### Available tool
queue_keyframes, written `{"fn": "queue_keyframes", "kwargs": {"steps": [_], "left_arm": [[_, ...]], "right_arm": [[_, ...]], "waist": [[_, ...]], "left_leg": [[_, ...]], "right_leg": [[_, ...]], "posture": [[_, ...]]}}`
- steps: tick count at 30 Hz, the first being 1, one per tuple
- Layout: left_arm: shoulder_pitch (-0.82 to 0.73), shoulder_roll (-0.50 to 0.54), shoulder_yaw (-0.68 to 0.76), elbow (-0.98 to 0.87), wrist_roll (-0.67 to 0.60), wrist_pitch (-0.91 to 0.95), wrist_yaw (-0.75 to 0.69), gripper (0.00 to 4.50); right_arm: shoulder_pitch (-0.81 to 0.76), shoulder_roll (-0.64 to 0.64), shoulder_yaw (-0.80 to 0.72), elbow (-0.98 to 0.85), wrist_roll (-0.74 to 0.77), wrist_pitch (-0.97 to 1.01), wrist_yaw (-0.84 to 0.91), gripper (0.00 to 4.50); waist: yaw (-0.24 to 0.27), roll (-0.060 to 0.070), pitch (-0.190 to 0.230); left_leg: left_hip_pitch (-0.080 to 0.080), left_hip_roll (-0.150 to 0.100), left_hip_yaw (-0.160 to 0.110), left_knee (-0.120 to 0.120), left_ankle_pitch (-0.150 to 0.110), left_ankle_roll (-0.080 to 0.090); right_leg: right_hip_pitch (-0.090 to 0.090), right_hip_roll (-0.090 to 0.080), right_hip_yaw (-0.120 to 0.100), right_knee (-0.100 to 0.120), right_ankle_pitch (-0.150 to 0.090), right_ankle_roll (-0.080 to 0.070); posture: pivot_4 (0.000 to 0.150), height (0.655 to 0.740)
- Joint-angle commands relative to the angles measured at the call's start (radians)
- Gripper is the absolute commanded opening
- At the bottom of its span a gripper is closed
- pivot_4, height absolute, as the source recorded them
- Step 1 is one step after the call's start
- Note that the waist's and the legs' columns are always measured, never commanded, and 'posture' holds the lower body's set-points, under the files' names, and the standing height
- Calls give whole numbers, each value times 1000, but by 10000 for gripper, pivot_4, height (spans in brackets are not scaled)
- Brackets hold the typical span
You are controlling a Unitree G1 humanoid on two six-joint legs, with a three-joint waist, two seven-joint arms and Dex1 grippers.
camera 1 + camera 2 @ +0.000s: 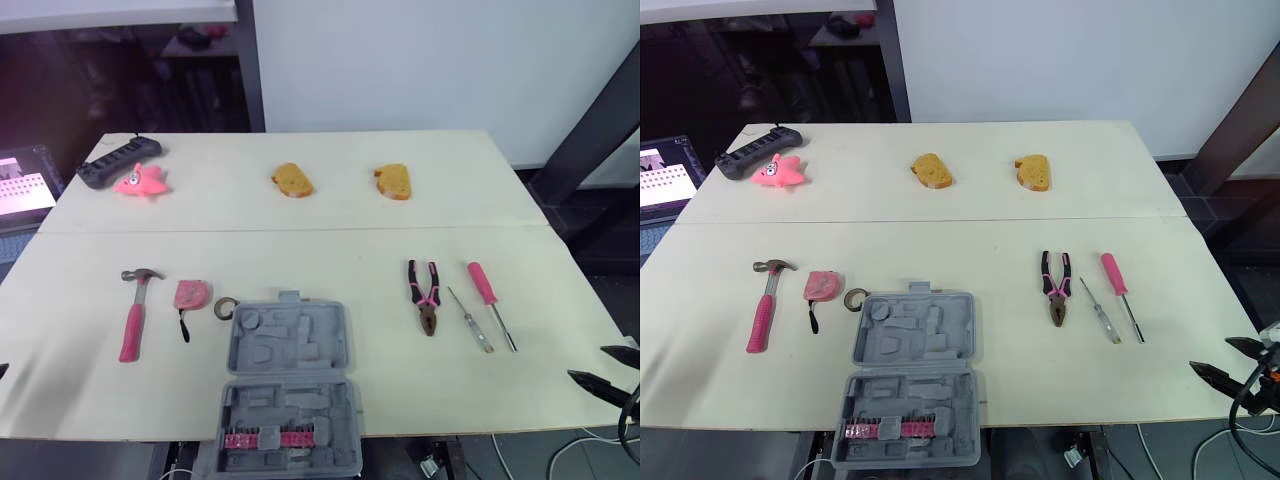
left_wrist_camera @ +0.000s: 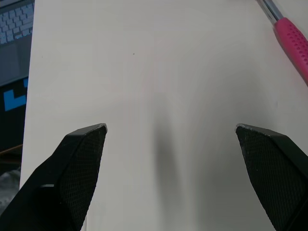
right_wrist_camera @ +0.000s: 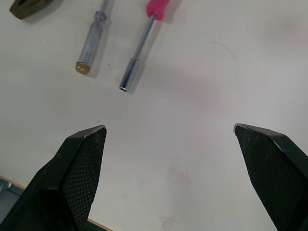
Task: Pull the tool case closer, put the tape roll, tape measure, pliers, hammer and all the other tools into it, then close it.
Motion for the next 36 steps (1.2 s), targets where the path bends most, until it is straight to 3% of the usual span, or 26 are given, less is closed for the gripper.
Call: {"fn": "queue_keyframes", "kwargs": {"steps": [1, 9, 14, 18, 24, 30, 34, 36], "left_arm": [[-8, 15, 3, -4, -8, -4, 0, 44882], [-44, -22, -23, -57, -25, 57, -4, 44882], [-72, -108, -46, -354, -109, 287, -11, 44882], [-86, -176, -76, -608, -128, 403, 93, 44882], [-148, -253, -119, -784, -156, 484, 160, 44882], [-221, -272, -325, -857, -70, 373, 35, 44882], [-293, -235, -463, -856, -47, 389, -106, 44882], [-350, -207, -579, -822, 37, 305, -205, 44882]], "right_arm": [[16, 16, -30, -45, 19, 9, -19, 45000], [-16, 62, -9, -179, 61, 83, -80, 45000], [-71, 119, 36, -455, 186, 251, -156, 45000], [-162, 125, 118, -659, 296, 386, -230, 45000], [-345, 136, 293, -792, 381, 489, -292, 45000], [-581, 200, 554, -784, 346, 499, -283, 45000], [-625, 217, 655, -755, 295, 474, -258, 45000], [-640, 222, 706, -744, 264, 458, -244, 45000]], "waist": [[0, 0, 0], [0, 0, 0], [3, 1, 0], [4, 1, 0], [3, 1, 0], [5, 1, 0], [15, 1, 0], [19, 1, 0]], "left_leg": [[0, 0, 0, 0, 0, 0], [0, 0, 0, 0, 0, 0], [0, 0, 0, 1, 1, -1], [0, 0, 0, 1, 1, -1], [0, 0, 0, 2, 1, -1], [0, 0, -1, 2, 1, -1], [-2, 0, -1, 2, 1, -1], [-2, 0, -1, 2, 1, -1]], "right_leg": [[0, 0, 0, 0, 0, 0], [0, 0, 0, 1, 0, 0], [1, 0, 1, 2, 0, 0], [1, 0, 0, 3, 2, 4], [1, 0, 0, 2, 3, 5], [0, 0, 0, 2, 3, 5], [0, 0, -1, 2, 3, 5], [0, 0, -1, 2, 3, 5]], "posture": [[1500, 7400], [1500, 7400], [1500, 7400], [1500, 7400], [1500, 7400], [1500, 7400], [1500, 7400], [1500, 7400]]}}
